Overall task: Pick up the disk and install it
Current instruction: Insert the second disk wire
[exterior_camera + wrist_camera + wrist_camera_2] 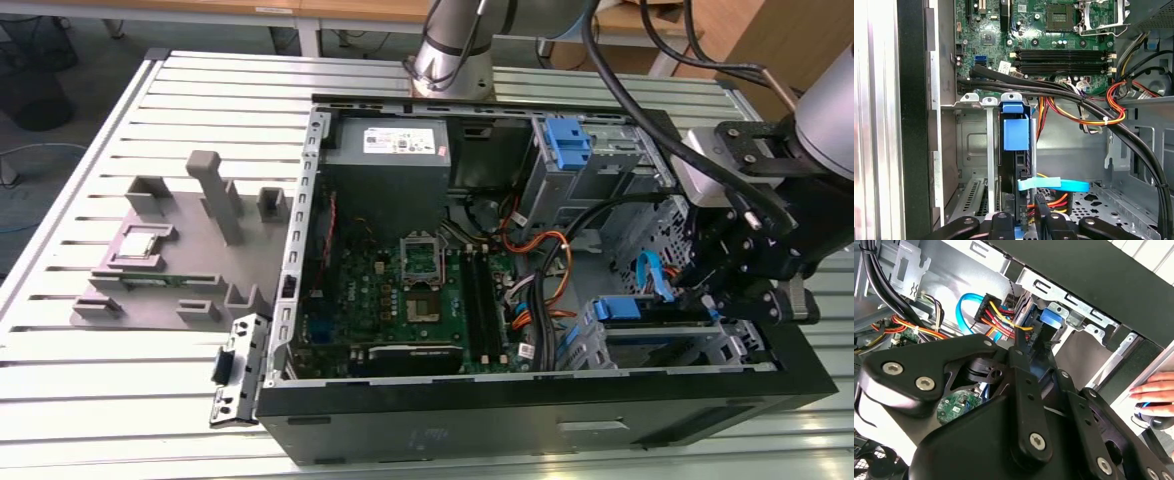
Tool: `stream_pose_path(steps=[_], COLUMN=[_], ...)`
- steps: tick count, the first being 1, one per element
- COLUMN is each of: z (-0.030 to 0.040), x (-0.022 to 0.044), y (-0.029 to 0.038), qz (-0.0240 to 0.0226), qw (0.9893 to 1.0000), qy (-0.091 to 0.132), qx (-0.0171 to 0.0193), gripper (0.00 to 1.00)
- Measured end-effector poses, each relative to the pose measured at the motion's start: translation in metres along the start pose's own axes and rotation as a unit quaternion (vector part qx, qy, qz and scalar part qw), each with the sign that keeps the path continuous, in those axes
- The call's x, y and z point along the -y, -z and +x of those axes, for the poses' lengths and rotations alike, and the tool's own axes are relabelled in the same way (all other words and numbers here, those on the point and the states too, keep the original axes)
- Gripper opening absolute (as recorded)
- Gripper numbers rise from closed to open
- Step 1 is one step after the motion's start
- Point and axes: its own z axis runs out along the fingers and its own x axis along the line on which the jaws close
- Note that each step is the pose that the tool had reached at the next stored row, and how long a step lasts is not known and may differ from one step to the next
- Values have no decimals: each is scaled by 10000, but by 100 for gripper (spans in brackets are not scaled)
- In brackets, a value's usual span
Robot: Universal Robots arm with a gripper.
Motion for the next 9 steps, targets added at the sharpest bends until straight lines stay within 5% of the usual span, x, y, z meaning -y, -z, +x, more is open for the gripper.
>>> stream_pose_path(steps=[1,9], z=[0,-19], x=[0,22], y=[0,-3], qz=[0,0], qw=[10000,10000], qy=[0,1], qx=[0,-1], gripper=[30,30])
